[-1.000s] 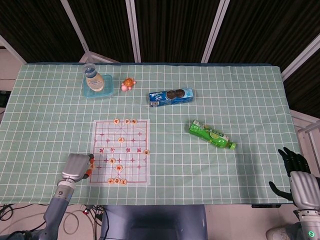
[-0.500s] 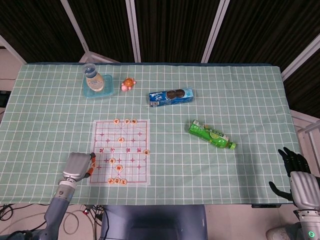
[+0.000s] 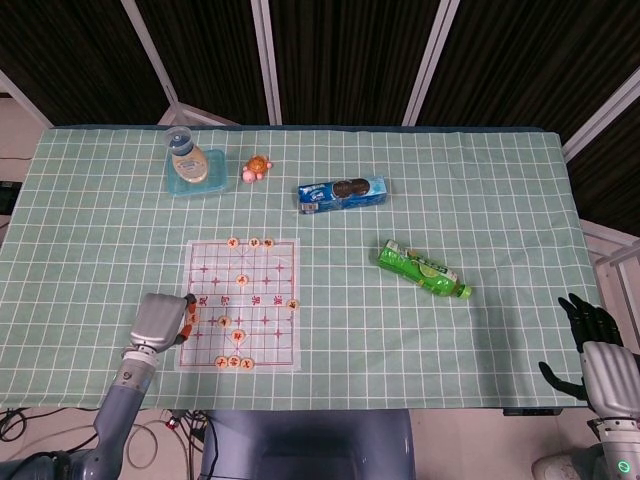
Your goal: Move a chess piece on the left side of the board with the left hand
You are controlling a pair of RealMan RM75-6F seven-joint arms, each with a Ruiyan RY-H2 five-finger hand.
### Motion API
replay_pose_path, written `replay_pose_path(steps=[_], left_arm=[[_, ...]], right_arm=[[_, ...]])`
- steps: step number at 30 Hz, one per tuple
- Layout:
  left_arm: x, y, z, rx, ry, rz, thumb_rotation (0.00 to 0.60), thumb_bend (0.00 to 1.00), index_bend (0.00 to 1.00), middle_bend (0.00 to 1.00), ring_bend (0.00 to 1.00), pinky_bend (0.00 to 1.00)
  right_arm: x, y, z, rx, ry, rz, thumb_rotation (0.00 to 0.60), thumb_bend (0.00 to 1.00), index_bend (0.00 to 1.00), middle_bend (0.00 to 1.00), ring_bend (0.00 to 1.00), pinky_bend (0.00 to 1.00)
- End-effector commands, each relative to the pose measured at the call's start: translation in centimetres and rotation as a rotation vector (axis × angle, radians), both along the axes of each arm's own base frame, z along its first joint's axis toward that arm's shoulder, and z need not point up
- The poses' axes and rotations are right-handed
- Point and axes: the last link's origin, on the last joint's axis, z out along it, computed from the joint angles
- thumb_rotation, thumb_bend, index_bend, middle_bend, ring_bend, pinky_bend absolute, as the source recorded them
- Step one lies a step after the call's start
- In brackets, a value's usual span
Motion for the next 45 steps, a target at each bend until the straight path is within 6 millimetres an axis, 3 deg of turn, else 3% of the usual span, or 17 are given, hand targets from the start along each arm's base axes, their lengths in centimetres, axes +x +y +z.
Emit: replay_pose_path(steps=[1, 8, 20, 45], left_arm=[[-0.2, 0.6, -0.2, 0.004, 0.015, 0.012, 0.6, 0.29, 0.5, 1.0, 0.95, 0.95], [-1.0, 1.3, -1.1, 0.0, 0.026, 0.042, 0.6, 0.29, 0.5, 1.0, 0.95, 0.95], [-0.5, 2.5, -2.4, 0.011, 0.02, 0.028, 0.6, 0.29, 0.5, 1.0, 0.95, 0.95], [-0.5, 3.0, -2.7, 0.022, 0.023, 0.036, 0.6, 0.29, 0.46, 1.0, 0.94, 0.95]], right_arm=[[0.0, 0.0, 0.0, 0.0, -0.002, -0.001, 0.6, 0.3, 0.0, 0.0, 0.0, 0.0], [0.0, -0.1, 0.0, 0.0, -0.004, -0.004, 0.6, 0.3, 0.0, 0.0, 0.0, 0.0], [-0.1, -0.1, 0.1, 0.0, -0.01, -0.01, 0.6, 0.3, 0.0, 0.0, 0.0, 0.0], [-0.1, -0.1, 0.1, -0.002, -0.013, -0.013, 0.6, 0.3, 0.0, 0.0, 0.0, 0.0]])
